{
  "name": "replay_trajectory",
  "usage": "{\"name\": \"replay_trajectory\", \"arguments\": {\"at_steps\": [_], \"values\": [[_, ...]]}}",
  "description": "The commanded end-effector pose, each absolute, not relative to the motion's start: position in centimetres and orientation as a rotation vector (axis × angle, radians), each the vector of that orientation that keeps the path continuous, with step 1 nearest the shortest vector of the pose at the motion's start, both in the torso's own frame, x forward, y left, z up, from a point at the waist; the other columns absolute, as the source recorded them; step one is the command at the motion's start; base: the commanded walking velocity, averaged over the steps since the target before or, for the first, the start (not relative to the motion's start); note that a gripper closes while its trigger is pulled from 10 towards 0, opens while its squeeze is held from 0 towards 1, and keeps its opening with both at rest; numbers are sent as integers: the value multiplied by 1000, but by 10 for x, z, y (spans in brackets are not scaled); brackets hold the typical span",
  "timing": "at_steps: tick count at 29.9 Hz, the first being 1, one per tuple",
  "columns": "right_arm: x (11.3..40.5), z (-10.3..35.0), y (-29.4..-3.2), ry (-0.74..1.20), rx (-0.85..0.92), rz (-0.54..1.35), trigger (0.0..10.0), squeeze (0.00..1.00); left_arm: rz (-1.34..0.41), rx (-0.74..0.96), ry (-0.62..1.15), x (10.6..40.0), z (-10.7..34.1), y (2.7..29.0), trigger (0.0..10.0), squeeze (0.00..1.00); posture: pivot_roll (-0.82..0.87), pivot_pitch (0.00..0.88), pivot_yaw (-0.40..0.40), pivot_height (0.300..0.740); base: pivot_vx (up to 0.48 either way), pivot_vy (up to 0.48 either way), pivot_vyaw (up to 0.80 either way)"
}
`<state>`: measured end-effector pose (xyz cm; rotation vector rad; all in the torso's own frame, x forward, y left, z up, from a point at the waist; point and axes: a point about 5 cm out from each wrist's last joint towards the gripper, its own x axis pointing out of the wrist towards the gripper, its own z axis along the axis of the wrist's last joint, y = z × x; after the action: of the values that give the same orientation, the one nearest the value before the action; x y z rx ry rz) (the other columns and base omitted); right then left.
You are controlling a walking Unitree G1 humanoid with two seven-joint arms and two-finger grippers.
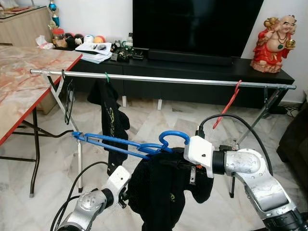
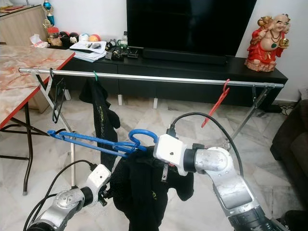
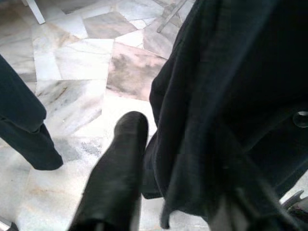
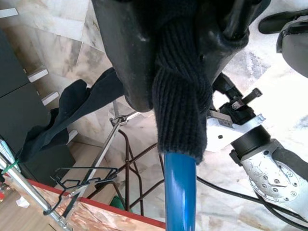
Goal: Hang hanger
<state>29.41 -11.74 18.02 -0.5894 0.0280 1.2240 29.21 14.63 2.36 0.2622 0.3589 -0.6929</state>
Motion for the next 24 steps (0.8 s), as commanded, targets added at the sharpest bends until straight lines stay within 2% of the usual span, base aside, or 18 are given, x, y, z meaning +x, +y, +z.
{"name": "replay_trajectory", "arguments": {"at_steps": [1,24], "values": [[294,192,-116,-28,-603,1209,0,0,-700,251,351,294,25,148,0,0,96,0,-72,740,0,0,0],[300,185,-114,-15,-598,1164,0,0,-692,228,353,293,24,149,0,0,102,17,-67,740,0,0,0]]}}
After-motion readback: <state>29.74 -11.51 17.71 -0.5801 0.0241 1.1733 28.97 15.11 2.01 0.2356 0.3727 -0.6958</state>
